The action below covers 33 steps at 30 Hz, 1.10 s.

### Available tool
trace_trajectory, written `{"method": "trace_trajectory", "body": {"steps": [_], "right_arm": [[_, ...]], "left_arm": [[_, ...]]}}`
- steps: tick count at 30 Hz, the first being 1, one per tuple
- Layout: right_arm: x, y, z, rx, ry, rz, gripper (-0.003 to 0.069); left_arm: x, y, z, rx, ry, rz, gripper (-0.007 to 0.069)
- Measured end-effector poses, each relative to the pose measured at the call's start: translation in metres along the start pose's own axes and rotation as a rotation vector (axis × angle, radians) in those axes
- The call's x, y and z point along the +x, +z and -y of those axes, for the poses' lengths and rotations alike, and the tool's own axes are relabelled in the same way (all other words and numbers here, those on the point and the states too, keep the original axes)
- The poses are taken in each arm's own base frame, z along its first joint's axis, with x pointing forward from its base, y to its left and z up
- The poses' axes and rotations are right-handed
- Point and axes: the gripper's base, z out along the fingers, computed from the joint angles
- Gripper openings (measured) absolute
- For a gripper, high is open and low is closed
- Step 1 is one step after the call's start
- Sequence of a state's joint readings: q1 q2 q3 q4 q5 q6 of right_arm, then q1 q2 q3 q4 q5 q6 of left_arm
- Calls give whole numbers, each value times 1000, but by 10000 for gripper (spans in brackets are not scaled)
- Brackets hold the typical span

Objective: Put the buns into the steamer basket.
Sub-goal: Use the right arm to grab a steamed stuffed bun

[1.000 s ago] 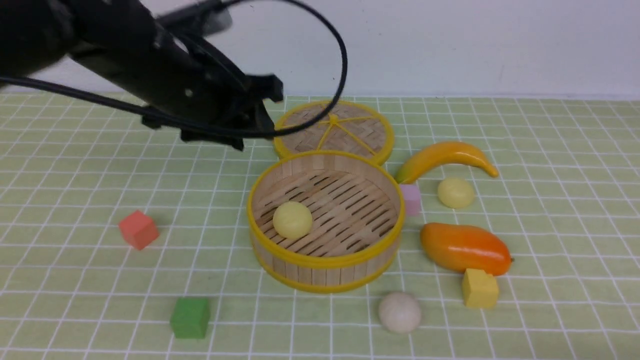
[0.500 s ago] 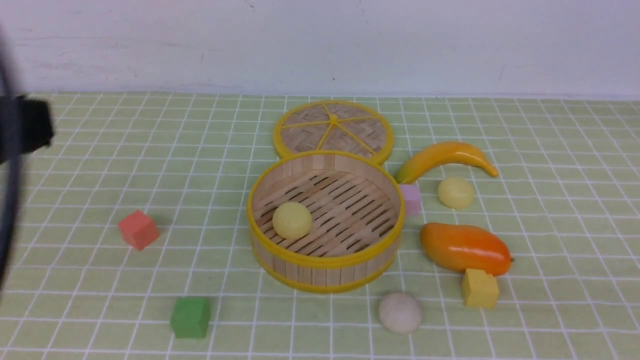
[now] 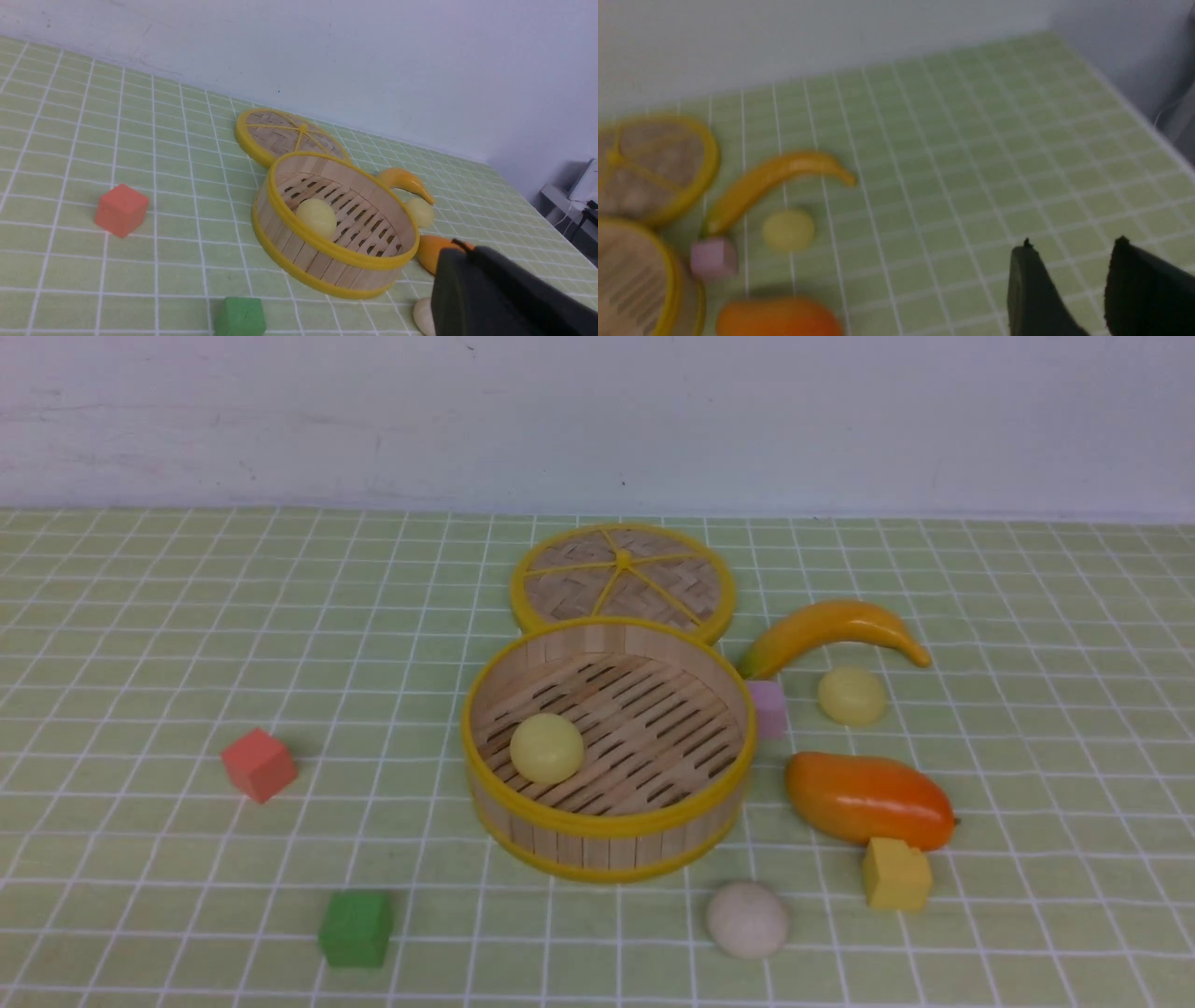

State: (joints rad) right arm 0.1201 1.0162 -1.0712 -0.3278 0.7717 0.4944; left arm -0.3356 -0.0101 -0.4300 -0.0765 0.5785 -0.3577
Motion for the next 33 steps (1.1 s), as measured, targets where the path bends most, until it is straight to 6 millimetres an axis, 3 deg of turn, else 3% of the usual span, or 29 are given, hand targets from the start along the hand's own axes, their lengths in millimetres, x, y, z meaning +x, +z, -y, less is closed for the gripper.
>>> {"method": "trace_trajectory", "body": {"steps": [3, 5, 7, 8, 11, 16, 23, 33], "right_arm": [[20, 48, -36, -98, -136, -212, 241], [27, 57, -50, -148, -178, -260, 241], [45, 78, -79, -243, -232, -355, 241], [47, 79, -82, -250, -236, -363, 241], [66, 92, -113, -350, -285, -424, 241], [89, 92, -148, -446, -354, -485, 241], [116, 96, -176, -507, -419, -557, 241], [144, 126, -189, -492, -436, -620, 241]], "left_arm": [[7, 4, -4, -12, -4, -23, -13], [9, 5, -4, -15, -5, -29, -13], [12, 6, -6, -19, -6, -39, -13], [13, 7, -6, -21, -6, -42, -13], [17, 9, -8, -27, -7, -57, -13], [21, 11, -10, -33, -7, -69, -13], [23, 12, -11, -34, -8, -72, -13], [67, 29, -35, -122, 39, -204, -13]]}}
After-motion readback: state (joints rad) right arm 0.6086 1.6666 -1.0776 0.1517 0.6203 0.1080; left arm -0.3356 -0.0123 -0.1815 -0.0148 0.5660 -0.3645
